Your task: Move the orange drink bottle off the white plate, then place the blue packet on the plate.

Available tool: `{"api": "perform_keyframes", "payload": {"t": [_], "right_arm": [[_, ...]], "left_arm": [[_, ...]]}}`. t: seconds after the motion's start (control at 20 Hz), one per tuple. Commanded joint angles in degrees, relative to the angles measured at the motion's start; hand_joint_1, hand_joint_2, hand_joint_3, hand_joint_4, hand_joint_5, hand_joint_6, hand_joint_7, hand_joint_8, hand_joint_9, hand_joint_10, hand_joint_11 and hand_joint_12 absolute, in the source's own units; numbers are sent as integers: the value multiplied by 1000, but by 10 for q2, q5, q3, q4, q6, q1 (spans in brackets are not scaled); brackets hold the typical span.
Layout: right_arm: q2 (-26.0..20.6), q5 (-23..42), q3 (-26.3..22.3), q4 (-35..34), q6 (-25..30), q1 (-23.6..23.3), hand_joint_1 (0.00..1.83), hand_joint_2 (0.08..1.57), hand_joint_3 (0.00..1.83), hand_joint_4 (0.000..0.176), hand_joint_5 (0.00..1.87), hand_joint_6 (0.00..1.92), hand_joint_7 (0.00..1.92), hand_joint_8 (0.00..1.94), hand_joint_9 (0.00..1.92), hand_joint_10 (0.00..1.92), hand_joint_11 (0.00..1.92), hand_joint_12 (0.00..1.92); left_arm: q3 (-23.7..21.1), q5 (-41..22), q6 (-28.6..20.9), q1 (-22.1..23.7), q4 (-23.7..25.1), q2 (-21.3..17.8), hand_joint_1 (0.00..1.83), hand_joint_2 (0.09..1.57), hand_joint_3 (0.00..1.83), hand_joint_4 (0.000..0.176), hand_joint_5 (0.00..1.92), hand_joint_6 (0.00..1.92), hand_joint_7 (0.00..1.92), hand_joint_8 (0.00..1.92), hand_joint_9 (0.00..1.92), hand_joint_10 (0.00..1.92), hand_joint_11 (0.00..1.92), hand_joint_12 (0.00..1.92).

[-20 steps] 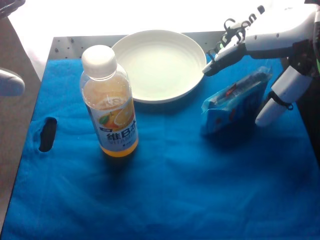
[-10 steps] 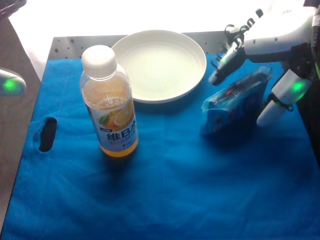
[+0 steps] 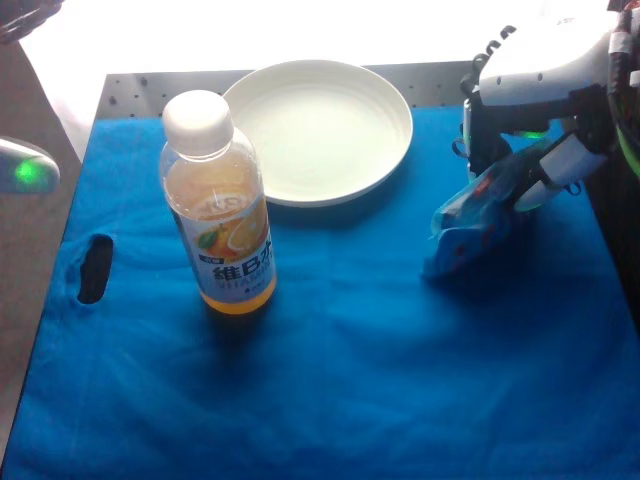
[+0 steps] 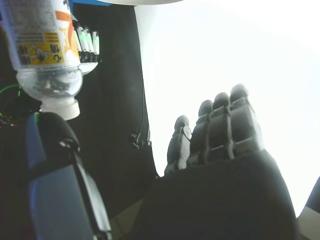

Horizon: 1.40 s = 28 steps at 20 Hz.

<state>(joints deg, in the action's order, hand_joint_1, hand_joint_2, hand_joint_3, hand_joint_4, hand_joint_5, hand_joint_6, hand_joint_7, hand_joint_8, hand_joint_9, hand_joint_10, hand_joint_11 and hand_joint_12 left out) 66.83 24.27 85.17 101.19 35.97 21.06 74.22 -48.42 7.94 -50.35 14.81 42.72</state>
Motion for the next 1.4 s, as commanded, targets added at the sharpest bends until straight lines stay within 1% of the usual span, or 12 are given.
{"api": "perform_keyframes", "payload": {"t": [0.0, 0.05, 0.15, 0.2, 0.3, 0.55, 0.75, 1.05, 1.1, 1.15, 1.3, 1.35], "right_arm": [[2, -19, 3, -15, -3, -1, 1283, 1048, 1, 0, 1226, 322, 1113, 1013, 1086, 1801, 1120, 1921], [3, -21, 5, -16, -3, -1, 1274, 1090, 0, 0, 1117, 469, 1031, 1176, 1019, 1759, 1044, 1921], [3, -21, 5, -31, -3, -1, 1174, 1096, 5, 0, 1021, 882, 1008, 1739, 1107, 1915, 1181, 1921], [3, -21, 2, -36, -3, -1, 1217, 1183, 4, 0, 883, 877, 850, 1582, 873, 1804, 885, 1921], [-1, -19, -4, -49, -3, -3, 1250, 1158, 0, 0, 901, 878, 929, 1320, 871, 1262, 740, 1583], [-17, -4, -14, -51, -9, -36, 1258, 1134, 0, 0, 916, 864, 1001, 1185, 967, 1160, 777, 1656], [-27, 1, -27, -51, -28, -75, 1266, 1131, 0, 0, 869, 963, 1052, 1080, 1033, 877, 781, 1422], [-17, 0, -23, -51, -50, -134, 1278, 1089, 0, 0, 968, 821, 1132, 928, 1126, 803, 845, 1457], [-9, 0, -17, -51, -51, -137, 1275, 1104, 0, 0, 977, 723, 1076, 1073, 1094, 1079, 876, 1615], [-1, -1, -11, -51, -51, -138, 1271, 1112, 1, 0, 961, 746, 1054, 1113, 1021, 1118, 825, 1619], [31, -9, 13, -52, -52, -141, 1266, 1094, 0, 0, 968, 834, 1112, 950, 1014, 929, 788, 1456], [45, -12, 24, -52, -52, -141, 1357, 1104, 5, 0, 907, 924, 1066, 889, 944, 1163, 754, 1269]], "left_arm": [[0, -64, -3, 3, -30, 1, 762, 729, 1, 176, 0, 0, 0, 0, 0, 0, 0, 0], [0, -65, -3, 3, -30, 1, 766, 726, 0, 176, 0, 0, 0, 0, 0, 0, 0, 0], [-1, -66, -3, 2, -30, 1, 762, 728, 1, 176, 0, 0, 0, 0, 0, 0, 0, 0], [-1, -66, -3, 1, -30, 1, 770, 738, 5, 176, 0, 0, 0, 0, 0, 0, 0, 0], [0, -65, -3, 1, -30, 2, 769, 739, 5, 176, 0, 0, 0, 0, 0, 0, 0, 0], [0, -69, -6, 0, -32, 3, 747, 731, 0, 176, 0, 0, 0, 0, 0, 0, 0, 0], [0, -77, -6, -14, -45, 3, 741, 737, 3, 176, 0, 0, 0, 0, 0, 0, 0, 0], [1, -85, -5, -24, -56, 6, 707, 751, 6, 176, 0, 0, 0, 0, 0, 0, 0, 0], [3, -85, -5, -24, -56, 8, 703, 752, 6, 176, 0, 0, 0, 0, 0, 0, 0, 0], [4, -84, -5, -24, -56, 10, 692, 764, 10, 168, 0, 0, 0, 0, 0, 0, 0, 0], [12, -82, -5, -24, -54, 21, 714, 764, 6, 153, 0, 0, 0, 0, 3, 1, 0, 0], [15, -82, -5, -24, -54, 26, 698, 771, 8, 145, 0, 0, 0, 0, 20, 8, 12, 5]]}}
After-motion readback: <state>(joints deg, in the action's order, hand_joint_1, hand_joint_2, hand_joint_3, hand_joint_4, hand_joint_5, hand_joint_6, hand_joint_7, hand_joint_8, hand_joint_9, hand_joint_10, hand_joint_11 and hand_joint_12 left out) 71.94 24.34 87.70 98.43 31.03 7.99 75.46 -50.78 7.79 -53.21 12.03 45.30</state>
